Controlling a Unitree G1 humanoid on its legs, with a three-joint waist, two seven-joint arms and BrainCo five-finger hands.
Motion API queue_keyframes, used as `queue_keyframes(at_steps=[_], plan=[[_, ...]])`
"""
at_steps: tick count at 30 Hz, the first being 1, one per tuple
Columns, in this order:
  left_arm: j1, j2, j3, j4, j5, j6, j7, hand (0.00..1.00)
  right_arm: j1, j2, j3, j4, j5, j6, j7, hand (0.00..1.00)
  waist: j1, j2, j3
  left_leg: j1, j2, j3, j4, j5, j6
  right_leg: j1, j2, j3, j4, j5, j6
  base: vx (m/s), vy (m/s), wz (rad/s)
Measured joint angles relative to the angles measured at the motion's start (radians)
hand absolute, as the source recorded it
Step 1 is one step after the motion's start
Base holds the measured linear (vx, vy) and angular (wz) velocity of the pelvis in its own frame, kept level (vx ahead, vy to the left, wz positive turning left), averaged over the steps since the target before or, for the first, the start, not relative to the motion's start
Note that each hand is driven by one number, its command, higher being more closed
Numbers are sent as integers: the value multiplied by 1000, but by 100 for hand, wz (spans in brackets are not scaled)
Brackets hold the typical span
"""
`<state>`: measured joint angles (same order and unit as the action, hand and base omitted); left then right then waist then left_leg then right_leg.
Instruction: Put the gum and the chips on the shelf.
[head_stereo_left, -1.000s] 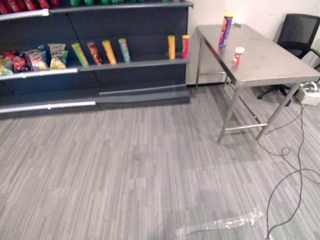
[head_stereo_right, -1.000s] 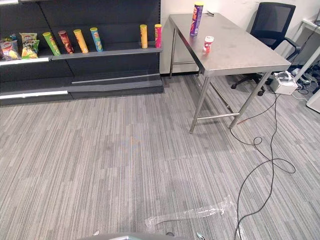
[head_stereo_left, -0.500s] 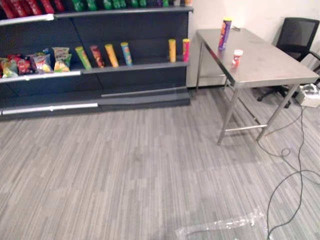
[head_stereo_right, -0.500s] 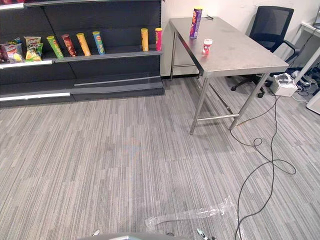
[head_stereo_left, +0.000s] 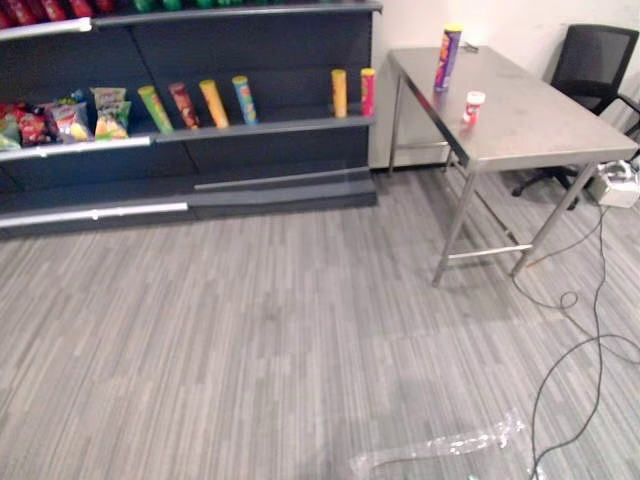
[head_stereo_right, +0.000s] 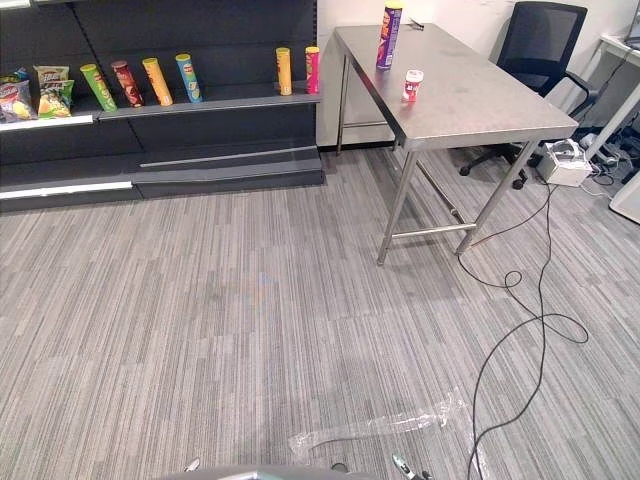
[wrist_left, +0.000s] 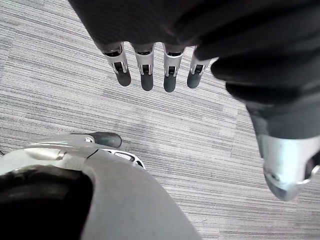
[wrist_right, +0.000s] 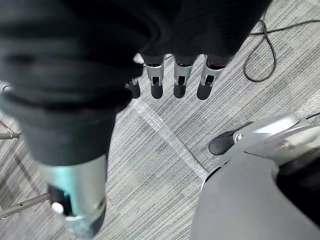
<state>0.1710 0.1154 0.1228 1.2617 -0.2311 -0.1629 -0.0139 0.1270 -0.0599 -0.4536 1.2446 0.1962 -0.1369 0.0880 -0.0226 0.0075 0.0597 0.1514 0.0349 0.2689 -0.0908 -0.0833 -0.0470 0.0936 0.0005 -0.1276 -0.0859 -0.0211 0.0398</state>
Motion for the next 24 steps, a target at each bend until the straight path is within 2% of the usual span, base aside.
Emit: queue_keyframes(at_steps=[3,4,6,7,12,14,15,16,18,19,21,24], plan=[[-3,1,0,0,0,0,0,0,0,-1,-2,-2,0,0,-5,0,-1,-3,4,-1,2,-1,7,0,0,-1,0,-1,10,0,0,-43,-33,1],[-8,1,-1,1,0,1,1,0,-4,-3,-2,-5,1,0,-5,0,-1,3,10,-4,7,-2,15,0,-1,-16,1,0,42,-11,6,-66,-33,-5],[-18,5,-1,-1,-1,1,1,0,-18,-1,0,-14,3,0,-5,0,-1,-3,29,-20,10,-2,31,-5,-7,-77,-5,1,149,-60,-3,-83,-32,-4],[-26,12,-1,-1,-2,1,1,0,-28,4,0,-14,7,0,-4,0,-3,-14,40,-36,9,-5,43,-7,-11,-115,-14,-1,214,-90,-12,-101,-46,4],[-45,20,3,-1,-3,2,1,0,-25,14,-10,-14,24,0,-1,0,-5,-30,68,-79,4,-33,80,-16,-23,-191,-43,-39,361,-183,-38,-77,-89,23],[-53,20,16,-1,-17,3,0,0,-24,12,-7,-14,45,0,1,0,-3,-41,82,-139,26,-31,205,-77,-61,-209,-51,-53,409,-226,-56,-5,-137,34],[-55,16,38,-2,-37,4,-1,0,-25,12,-6,-16,47,-1,2,0,-2,-37,94,-196,54,-29,356,-104,-79,-205,-51,-61,430,-246,-69,4,-169,30],[-57,15,44,-5,-47,11,-1,0,-23,12,-3,-16,48,-5,3,0,-2,-50,120,-270,85,-23,551,-102,-68,-185,-51,-72,441,-259,-77,6,-171,24],[-51,7,64,-13,-76,13,-1,0,-16,6,0,-16,49,-5,3,0,0,-38,131,-363,125,-36,769,-101,-49,-144,-47,-82,451,-276,-77,70,-123,13],[-49,4,72,-13,-82,13,-1,0,-15,-3,4,-15,49,-5,0,0,-1,-33,135,-398,136,-48,830,-105,-53,-122,-46,-82,455,-292,-71,161,-70,8],[-53,3,67,-14,-82,13,-3,0,-18,-10,10,-15,49,-5,-5,0,-1,-28,137,-447,136,-65,817,-109,-55,-107,-47,-78,447,-300,-63,167,0,-7],[-53,2,61,-25,-82,12,-2,0,-52,-10,17,-17,49,-6,-15,0,5,-22,142,-501,129,-69,604,-79,-51,-95,-50,-45,416,-307,-47,264,113,-30]])
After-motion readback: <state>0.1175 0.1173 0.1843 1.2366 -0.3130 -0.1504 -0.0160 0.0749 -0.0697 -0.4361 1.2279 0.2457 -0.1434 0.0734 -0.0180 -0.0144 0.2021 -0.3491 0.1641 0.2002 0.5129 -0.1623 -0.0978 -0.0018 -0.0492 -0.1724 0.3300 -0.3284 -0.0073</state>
